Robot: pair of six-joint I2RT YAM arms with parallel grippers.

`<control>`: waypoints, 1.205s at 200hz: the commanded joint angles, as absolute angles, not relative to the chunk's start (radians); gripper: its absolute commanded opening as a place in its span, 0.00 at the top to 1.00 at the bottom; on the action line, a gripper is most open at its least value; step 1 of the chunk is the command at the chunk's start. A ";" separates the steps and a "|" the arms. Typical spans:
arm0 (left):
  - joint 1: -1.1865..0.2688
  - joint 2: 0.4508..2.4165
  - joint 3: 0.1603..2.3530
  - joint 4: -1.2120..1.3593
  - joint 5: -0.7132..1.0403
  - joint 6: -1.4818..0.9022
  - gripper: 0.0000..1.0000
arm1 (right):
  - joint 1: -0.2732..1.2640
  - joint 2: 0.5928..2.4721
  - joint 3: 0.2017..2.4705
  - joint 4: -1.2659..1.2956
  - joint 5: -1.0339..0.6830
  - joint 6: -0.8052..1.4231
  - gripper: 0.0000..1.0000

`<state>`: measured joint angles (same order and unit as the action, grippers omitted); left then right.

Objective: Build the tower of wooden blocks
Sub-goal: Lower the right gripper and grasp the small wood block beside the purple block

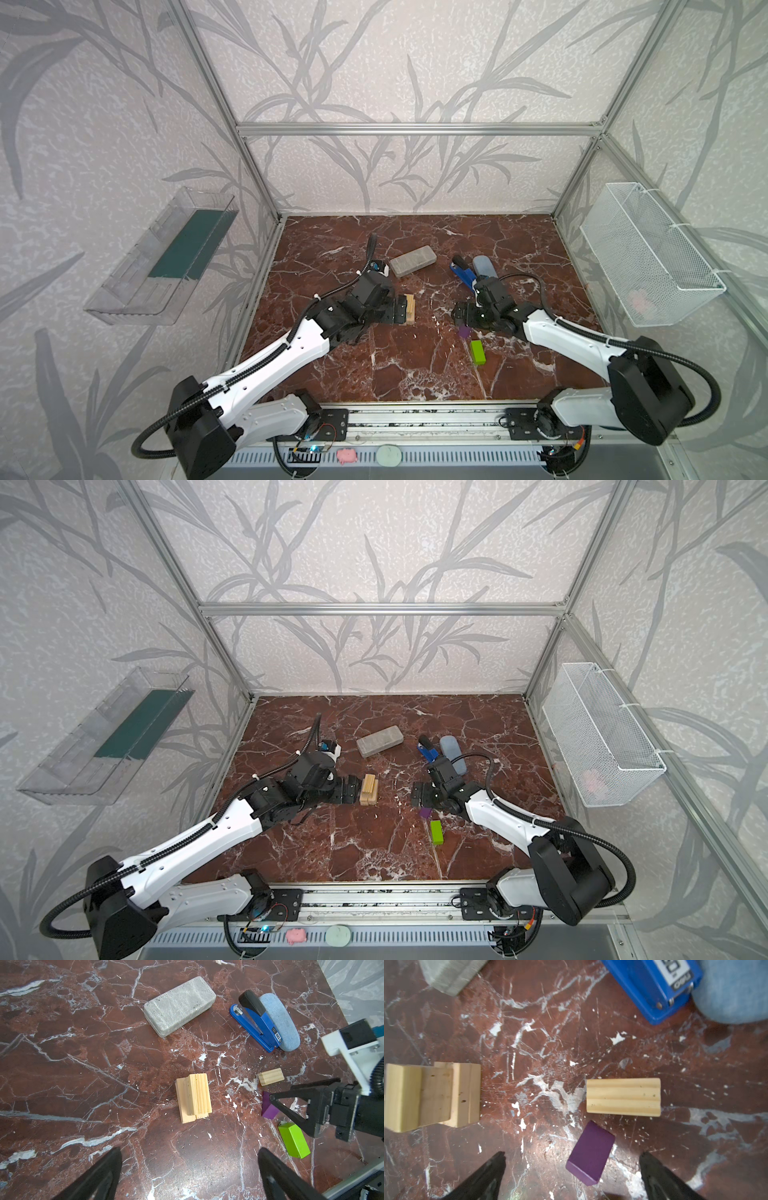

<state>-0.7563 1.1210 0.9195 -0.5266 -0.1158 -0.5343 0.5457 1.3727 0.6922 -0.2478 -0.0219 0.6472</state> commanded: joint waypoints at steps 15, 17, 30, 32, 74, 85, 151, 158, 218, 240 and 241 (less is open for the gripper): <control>-0.746 1.060 0.876 -0.503 -0.163 -0.541 0.00 | 0.541 1.434 0.725 -0.250 0.005 0.712 0.01; -0.746 1.057 0.875 -0.504 -0.164 -0.541 0.00 | 0.541 1.436 0.724 -0.247 0.008 0.713 0.01; -0.744 1.044 0.869 -0.512 -0.180 -0.546 0.00 | 0.541 1.443 0.723 -0.225 0.037 0.716 0.01; -0.744 1.043 0.868 -0.511 -0.183 -0.547 0.00 | 0.541 1.445 0.722 -0.222 0.042 0.716 0.01; -0.735 1.029 0.855 -0.511 -0.186 -0.543 0.00 | 0.541 1.491 0.742 -0.174 0.086 0.702 0.01; -0.733 1.033 0.853 -0.508 -0.182 -0.543 0.00 | 0.541 1.517 0.760 -0.167 0.079 0.691 0.01; -0.709 1.072 0.867 -0.512 -0.179 -0.559 0.00 | 0.564 1.686 0.916 -0.189 0.024 0.594 0.01; -0.707 1.074 0.870 -0.516 -0.179 -0.558 0.00 | 0.571 1.700 0.931 -0.194 0.022 0.583 0.01; -0.686 1.061 0.867 -0.531 -0.175 -0.567 0.00 | 0.578 1.775 1.057 -0.387 0.123 0.504 0.11; -0.680 1.060 0.865 -0.524 -0.166 -0.573 0.00 | 0.580 1.799 1.091 -0.436 0.126 0.483 0.24; -0.679 1.060 0.864 -0.523 -0.165 -0.573 0.00 | 0.580 1.800 1.093 -0.437 0.126 0.482 0.24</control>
<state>-0.6891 1.0714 0.8665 -0.5156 -0.1631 -0.5575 0.5819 1.7718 1.0477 -0.3244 0.0822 0.5270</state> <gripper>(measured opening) 0.997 0.815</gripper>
